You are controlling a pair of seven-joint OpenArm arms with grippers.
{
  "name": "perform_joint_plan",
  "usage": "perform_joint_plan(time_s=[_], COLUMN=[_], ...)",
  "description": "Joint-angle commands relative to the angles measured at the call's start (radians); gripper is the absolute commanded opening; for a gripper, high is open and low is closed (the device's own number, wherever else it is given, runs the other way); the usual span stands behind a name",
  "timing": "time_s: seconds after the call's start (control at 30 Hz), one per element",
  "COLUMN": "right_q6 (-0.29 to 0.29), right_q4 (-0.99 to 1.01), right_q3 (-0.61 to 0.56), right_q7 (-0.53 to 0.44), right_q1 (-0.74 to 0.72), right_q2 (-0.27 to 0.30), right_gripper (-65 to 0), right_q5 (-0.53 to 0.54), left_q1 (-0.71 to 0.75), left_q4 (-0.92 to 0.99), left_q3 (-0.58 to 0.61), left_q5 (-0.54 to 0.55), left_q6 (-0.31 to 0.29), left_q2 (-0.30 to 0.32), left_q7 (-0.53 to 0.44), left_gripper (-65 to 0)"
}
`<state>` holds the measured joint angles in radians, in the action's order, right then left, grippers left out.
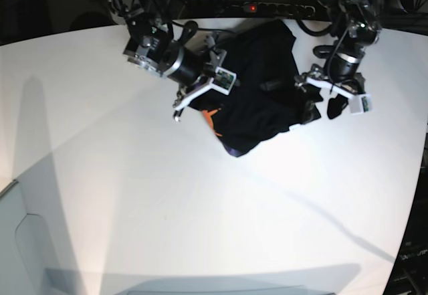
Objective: Fold the T-shirt properly
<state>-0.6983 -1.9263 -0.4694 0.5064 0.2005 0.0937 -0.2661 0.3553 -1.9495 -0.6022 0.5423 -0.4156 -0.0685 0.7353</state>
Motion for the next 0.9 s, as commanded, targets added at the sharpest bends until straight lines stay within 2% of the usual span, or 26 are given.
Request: perform_joint_plan(time_s=[0.0,0.13,0.17,0.23,0.4,0.43,0.87], right_q6=[0.000,0.000,0.000,0.000,0.000,0.000,0.000], right_q4=[-0.020,-0.019,-0.019,-0.019,-0.019,-0.019,-0.017], right_q3=[0.001,0.001,0.001,0.001,0.013,0.024,0.039], right_q7=[-0.025,-0.024,-0.024,-0.024,-0.024,-0.024,-0.022], right_q1=[-0.003,-0.003,0.000,0.000,0.001,0.003,-0.003], right_q2=[-0.007,-0.005,-0.005,-0.002,-0.001,-0.004,-0.002], right_gripper=[-31.9,-32.0,-32.0,-32.0,-32.0,-32.0,-32.0], right_q5=[0.009,0.008,0.006,0.006,0.006,0.006,0.004], left_q1=[-0.005,-0.049,-0.060,-0.074,-0.106,-0.112,-0.151], left_q4=[-0.015,0.028,0.046,0.081,0.141,0.152,0.143], left_q3=[-0.005,0.000,0.000,0.000,0.000,0.000,-0.026], left_q5=[-0.006,-0.034,-0.034,-0.032,-0.040,-0.040,-0.031], left_q6=[-0.006,-0.006,-0.006,-0.006,-0.006,-0.006,-0.006], left_q2=[-0.006,-0.021,-0.021,-0.021,-0.023,-0.023,-0.007], left_q7=[-0.010,-0.004,-0.004,-0.004,-0.004,-0.004,-0.004], left_gripper=[-15.9,-16.6,-18.8,-26.9,-60.0,-65.0,-65.0])
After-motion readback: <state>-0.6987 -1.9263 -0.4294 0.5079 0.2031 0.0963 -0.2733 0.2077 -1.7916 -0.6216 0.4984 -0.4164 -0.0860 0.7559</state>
